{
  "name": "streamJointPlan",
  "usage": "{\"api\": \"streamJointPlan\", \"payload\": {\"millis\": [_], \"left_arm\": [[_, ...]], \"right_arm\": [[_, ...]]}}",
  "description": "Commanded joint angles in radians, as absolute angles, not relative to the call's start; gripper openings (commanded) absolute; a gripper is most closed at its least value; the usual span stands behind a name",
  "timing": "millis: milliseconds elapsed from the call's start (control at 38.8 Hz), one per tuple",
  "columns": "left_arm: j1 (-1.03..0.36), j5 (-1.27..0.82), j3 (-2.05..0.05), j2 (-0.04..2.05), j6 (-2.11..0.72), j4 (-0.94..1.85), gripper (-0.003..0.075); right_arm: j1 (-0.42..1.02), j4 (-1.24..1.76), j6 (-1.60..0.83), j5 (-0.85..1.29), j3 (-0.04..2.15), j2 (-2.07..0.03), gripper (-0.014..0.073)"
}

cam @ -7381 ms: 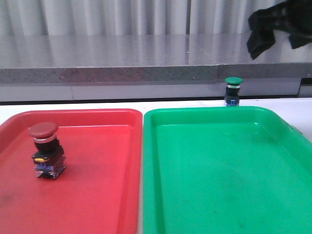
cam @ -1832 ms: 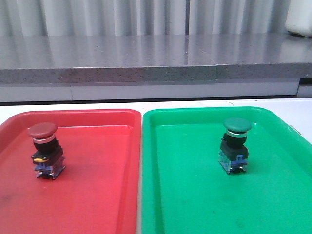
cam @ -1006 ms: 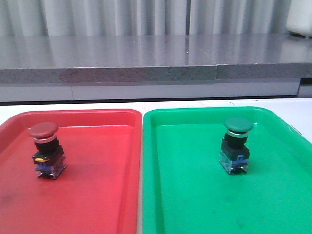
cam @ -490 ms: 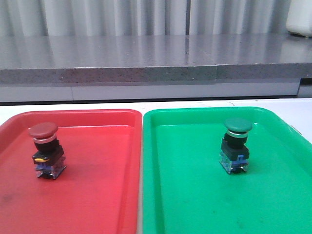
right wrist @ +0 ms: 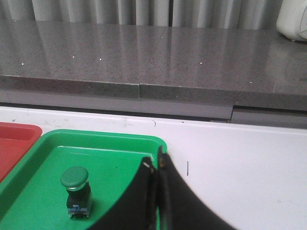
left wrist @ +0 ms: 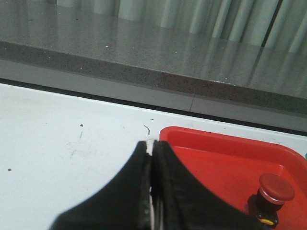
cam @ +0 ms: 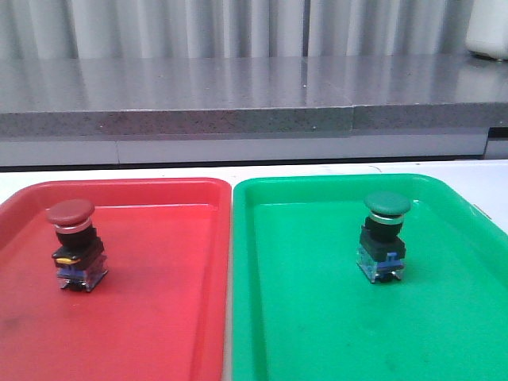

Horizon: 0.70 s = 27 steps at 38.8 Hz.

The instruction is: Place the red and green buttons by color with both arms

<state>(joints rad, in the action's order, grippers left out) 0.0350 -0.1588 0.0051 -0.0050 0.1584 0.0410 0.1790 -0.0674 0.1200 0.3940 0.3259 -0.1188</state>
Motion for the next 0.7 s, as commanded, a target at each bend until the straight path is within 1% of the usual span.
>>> {"api": "streamJointPlan", "payload": {"millis": [0, 103, 284, 465, 516, 671], "left_arm": [[0.035, -0.076, 0.028, -0.023, 0.162, 0.051, -0.002], [0.035, -0.076, 0.028, -0.023, 0.162, 0.051, -0.002], [0.035, -0.076, 0.028, -0.023, 0.162, 0.051, -0.002], [0.035, -0.076, 0.028, -0.021, 0.162, 0.051, -0.002], [0.035, -0.076, 0.028, -0.021, 0.162, 0.051, -0.002], [0.035, -0.076, 0.028, -0.021, 0.162, 0.051, -0.002]], "right_arm": [[0.171, -0.103, 0.115, 0.285, 0.318, -0.126, -0.0109], [0.141, -0.098, 0.076, 0.249, 0.246, -0.098, -0.0109], [0.049, -0.051, 0.047, 0.235, 0.096, 0.033, -0.0109], [0.017, -0.051, 0.046, 0.155, -0.024, 0.023, -0.0109], [0.017, -0.051, 0.046, 0.183, -0.02, 0.024, -0.0109], [0.017, -0.051, 0.046, 0.177, -0.021, 0.026, -0.0109]]}}
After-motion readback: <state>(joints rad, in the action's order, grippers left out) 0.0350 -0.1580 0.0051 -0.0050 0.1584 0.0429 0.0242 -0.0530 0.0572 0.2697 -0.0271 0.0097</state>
